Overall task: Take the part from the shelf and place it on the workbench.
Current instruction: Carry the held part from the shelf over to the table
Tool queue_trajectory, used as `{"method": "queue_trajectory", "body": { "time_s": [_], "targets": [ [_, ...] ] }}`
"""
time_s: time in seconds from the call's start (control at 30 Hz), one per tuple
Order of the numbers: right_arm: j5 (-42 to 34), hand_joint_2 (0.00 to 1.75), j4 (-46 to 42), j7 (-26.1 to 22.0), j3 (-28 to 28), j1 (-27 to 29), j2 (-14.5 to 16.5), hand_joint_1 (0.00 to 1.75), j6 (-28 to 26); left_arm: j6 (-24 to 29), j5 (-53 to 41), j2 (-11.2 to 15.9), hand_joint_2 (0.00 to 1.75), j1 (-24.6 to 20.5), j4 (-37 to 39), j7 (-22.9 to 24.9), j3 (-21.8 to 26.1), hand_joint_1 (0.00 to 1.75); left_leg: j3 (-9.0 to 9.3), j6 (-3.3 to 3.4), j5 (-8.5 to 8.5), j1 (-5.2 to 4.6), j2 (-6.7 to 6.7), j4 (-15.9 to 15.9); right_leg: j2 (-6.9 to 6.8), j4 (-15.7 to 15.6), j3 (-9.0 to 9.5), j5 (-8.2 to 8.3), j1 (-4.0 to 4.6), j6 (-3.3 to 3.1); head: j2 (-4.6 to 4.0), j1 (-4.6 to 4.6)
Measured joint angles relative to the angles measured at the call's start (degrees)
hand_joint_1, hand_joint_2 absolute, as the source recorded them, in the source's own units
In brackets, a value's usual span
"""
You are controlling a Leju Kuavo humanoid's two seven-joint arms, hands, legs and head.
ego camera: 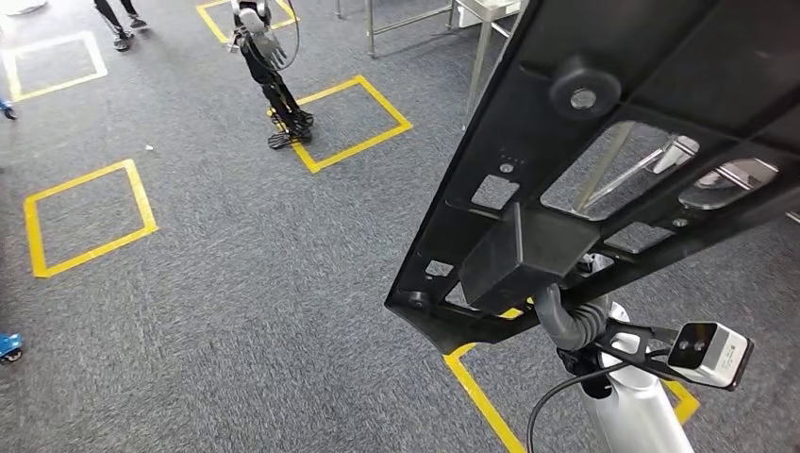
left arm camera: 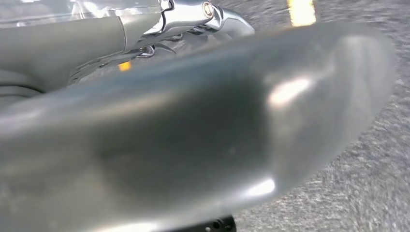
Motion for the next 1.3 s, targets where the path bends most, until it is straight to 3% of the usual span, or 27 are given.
{"method": "queue_trajectory", "body": {
  "time_s": [0.03, 0.1, 0.17, 0.23, 0.3, 0.33, 0.4, 0.47, 0.53, 0.6, 0.67, 0.73, 0.77, 0.8, 0.83, 0.87, 0.9, 0.97, 1.03, 1.1, 1.13, 1.2, 1.23, 1.3],
  "targets": [
    [0.29, 1.75, -0.44, 0.0, -0.1, 0.32, 0.0, 1.75, -0.02, 0.01, 0.01, 0.02, 0.0, -0.07, 0.02, -0.05, 0.1, 0.0, 0.23, 0.19, -0.23, -0.05, -0.3, -0.53, 0.62, 0.03, -0.23, 0.07, -0.13, 0.37, 0.01, 0.0],
    [0.65, 1.75, -1.2, 0.0, -0.36, 0.92, -0.02, 1.75, -0.07, 0.01, 0.01, 0.01, 0.0, -0.3, 0.02, -0.1, 0.24, 0.0, 0.47, 0.78, -0.03, -0.05, 0.89, -1.03, 1.12, 0.01, -0.48, 0.14, -0.29, 1.07, 0.01, -0.01],
    [0.72, 1.75, -1.76, 0.0, -0.68, 1.14, -0.04, 1.75, -0.1, 0.0, 0.01, -0.03, 0.0, -0.31, 0.02, -0.13, 0.29, 0.0, 0.8, 1.51, 0.21, 0.12, 2.38, -1.63, -1.44, 2.47, -1.69, -1.45, -0.09, 1.5, 0.01, 0.21],
    [0.74, 1.75, -2.09, 0.0, -0.84, 1.27, -0.04, 1.75, -0.11, -0.01, 0.01, -0.05, 0.0, -0.17, 0.02, -0.16, 0.31, 0.0, 0.92, 1.95, 0.17, 0.0, 3.85, -1.83, -4.56, 9.35, -5.09, -4.98, -0.13, 1.84, 0.01, 0.43],
    [0.86, 1.75, -2.19, 0.0, -0.85, 1.56, -0.02, 1.75, -0.22, -0.01, 0.07, -0.05, 0.0, -0.1, 0.02, -0.16, 0.33, 0.0, 0.95, 2.04, 0.02, -0.11, 5.25, -1.81, -5.31, 15.78, -8.41, -7.14, -0.47, 2.19, 0.01, 0.43],
    [1.06, 1.75, -2.24, 0.0, -0.86, 1.69, -0.02, 1.75, -0.43, -0.07, 0.11, -0.05, 0.0, -0.12, 0.02, -0.19, 0.34, 0.0, 1.0, 2.0, -0.07, -0.13, 5.95, -1.79, -5.46, 16.27, -8.73, -6.72, -0.6, 2.3, 0.01, 0.44],
    [1.79, 1.75, -2.58, 0.0, -0.85, 1.87, -0.02, 1.75, -1.24, -0.41, 0.19, -0.05, 0.0, -0.25, 0.02, -0.3, 0.36, 0.0, 1.29, 1.76, -0.32, -0.14, 7.21, -1.77, -6.49, 10.44, -5.73, -3.25, -0.68, 2.29, 0.02, 0.44],
    [2.81, 1.75, -3.37, 0.0, -0.81, 2.07, -0.02, 1.75, -2.33, -0.96, 0.21, -0.05, 0.0, -0.45, 0.02, -0.55, 0.36, 0.0, 1.68, 1.33, -0.64, -0.35, 8.17, -1.71, -9.01, 2.44, -1.54, -0.4, -0.32, 1.85, 0.01, 0.39],
    [3.56, 1.75, -4.6, 0.0, -0.77, 2.82, -0.04, 1.75, -3.28, -1.44, 0.23, -0.05, 0.0, -0.76, 0.02, -0.82, 0.37, 0.0, 1.97, 0.72, -0.92, -0.54, 9.0, -1.67, -9.96, -0.41, -0.15, 0.04, 0.15, 1.27, 0.01, 0.3],
    [3.79, 1.75, -5.94, 0.0, -0.75, 4.11, -0.17, 1.75, -3.77, -1.77, 0.22, -0.05, 0.0, -1.13, 0.01, -1.03, 0.38, 0.0, 2.23, 0.01, -1.19, -0.46, 9.64, -1.68, -8.69, -0.58, -0.15, 0.19, 0.17, 0.68, 0.01, 0.24],
    [3.68, 1.75, -6.85, 0.0, -0.73, 4.91, -0.32, 1.75, -3.86, -1.97, 0.19, -0.07, 0.0, -1.31, 0.0, -1.16, 0.38, 0.0, 1.76, -0.57, -2.6, -0.27, 8.06, 0.1, -7.53, -1.13, 0.18, 0.51, -0.14, 0.0, 0.01, 0.16],
    [3.53, 1.75, -7.16, 0.01, -0.71, 5.2, -0.37, 1.75, -3.87, -2.06, 0.16, -0.07, 0.0, -1.29, 0.0, -1.23, 0.37, 0.0, -1.1, -0.87, -6.09, -0.11, 5.5, 6.55, -6.3, -1.38, 0.41, 0.68, -0.25, -0.44, 0.01, 0.0],
    [3.49, 1.75, -7.17, 0.01, -0.71, 5.36, -0.39, 1.75, -3.86, -2.08, 0.16, -0.07, 0.0, -1.28, 0.01, -1.25, 0.36, 0.0, -3.15, -0.96, -7.9, -0.08, 4.89, 10.77, -5.61, -1.34, 0.4, 0.67, -0.2, -0.54, 0.01, -0.05],
    [3.47, 1.75, -7.17, 0.02, -0.7, 5.55, -0.4, 1.75, -3.84, -2.08, 0.16, -0.07, 0.0, -1.28, 0.01, -1.26, 0.36, 0.0, -4.88, -1.04, -8.92, -0.08, 4.65, 14.13, -4.85, -1.28, 0.41, 0.64, -0.15, -0.59, 0.01, -0.07],
    [3.45, 1.75, -7.17, 0.02, -0.69, 5.7, -0.42, 1.75, -3.81, -2.09, 0.16, -0.08, 0.0, -1.25, 0.01, -1.26, 0.36, 0.0, -5.75, -1.05, -8.78, -0.08, 4.56, 15.53, -4.06, -1.17, 0.42, 0.61, -0.11, -0.6, 0.02, -0.08],
    [3.43, 1.75, -7.17, 0.02, -0.69, 5.79, -0.44, 1.75, -3.77, -2.1, 0.16, -0.08, 0.0, -1.24, 0.02, -1.26, 0.36, 0.0, -5.5, -1.0, -7.47, -0.07, 4.48, 14.54, -3.25, -1.04, 0.45, 0.57, -0.1, -0.58, 0.01, -0.08],
    [3.39, 1.75, -7.17, 0.02, -0.69, 5.82, -0.45, 1.75, -3.73, -2.12, 0.16, -0.09, 0.0, -1.24, 0.02, -1.27, 0.36, 0.0, -4.23, -0.9, -5.34, -0.04, 4.19, 11.41, -2.47, -0.88, 0.48, 0.5, -0.11, -0.5, 0.01, -0.08],
    [3.16, 1.75, -7.16, 0.02, -0.69, 5.79, -0.47, 1.75, -3.67, -2.19, 0.04, -0.09, 0.0, -1.26, 0.02, -1.27, 0.36, 0.0, -0.83, -0.55, -1.7, 0.18, 1.74, 3.33, -1.06, -0.42, 0.31, 0.28, -0.11, -0.14, 0.01, -0.06],
    [2.71, 1.75, -7.11, 0.02, -0.67, 5.76, -0.49, 1.75, -3.61, -2.24, -0.23, -0.11, 0.0, -1.35, 0.02, -1.18, 0.35, 0.0, 0.82, -0.11, -0.75, 0.2, -0.18, -0.6, 0.13, -0.11, -0.15, 0.26, -0.19, 0.49, 0.02, -0.05],
    [2.34, 1.75, -7.02, 0.02, -0.65, 5.72, -0.51, 1.75, -3.43, -2.12, -0.42, -0.25, 0.0, -1.56, 0.02, -1.02, 0.34, 0.0, 1.01, 0.51, -0.75, 0.08, 0.62, -0.94, 1.2, -0.16, -0.48, 0.43, -0.36, 1.25, 0.01, -0.05],
    [2.25, 1.75, -6.96, 0.04, -0.63, 5.64, -0.55, 1.75, -3.33, -2.01, -0.47, -0.41, 0.0, -1.66, 0.02, -0.98, 0.34, 0.0, 1.14, 0.89, -0.62, 0.11, 1.26, -1.17, 0.83, 0.09, -0.65, 0.24, -0.35, 1.56, 0.01, -0.03],
    [2.19, 1.75, -6.73, 0.13, -0.5, 4.95, -0.58, 1.75, -3.26, -1.78, -0.7, -0.73, 0.0, -1.67, 0.02, -0.87, 0.33, 0.0, 1.36, 1.63, -0.38, 0.25, 2.7, -1.66, -1.84, 3.27, -2.16, -1.7, -0.23, 2.04, 0.02, 0.3],
    [2.18, 1.75, -6.55, 0.2, -0.39, 4.45, -0.57, 1.75, -3.34, -1.72, -0.84, -0.8, 0.0, -1.64, 0.02, -0.79, 0.32, 0.0, 1.4, 1.83, -0.38, 0.15, 3.4, -1.73, -3.59, 6.54, -3.73, -3.37, -0.26, 2.22, 0.01, 0.49],
    [2.07, 1.75, -5.93, 0.42, -0.18, 3.43, -0.54, 1.75, -3.55, -1.72, -0.99, -0.84, 0.0, -1.59, 0.02, -0.58, 0.28, 0.0, 1.37, 2.03, -0.49, 0.01, 4.8, -1.7, -5.1, 13.54, -7.21, -6.21, -0.49, 2.57, 0.01, 0.64]
  ]
}}
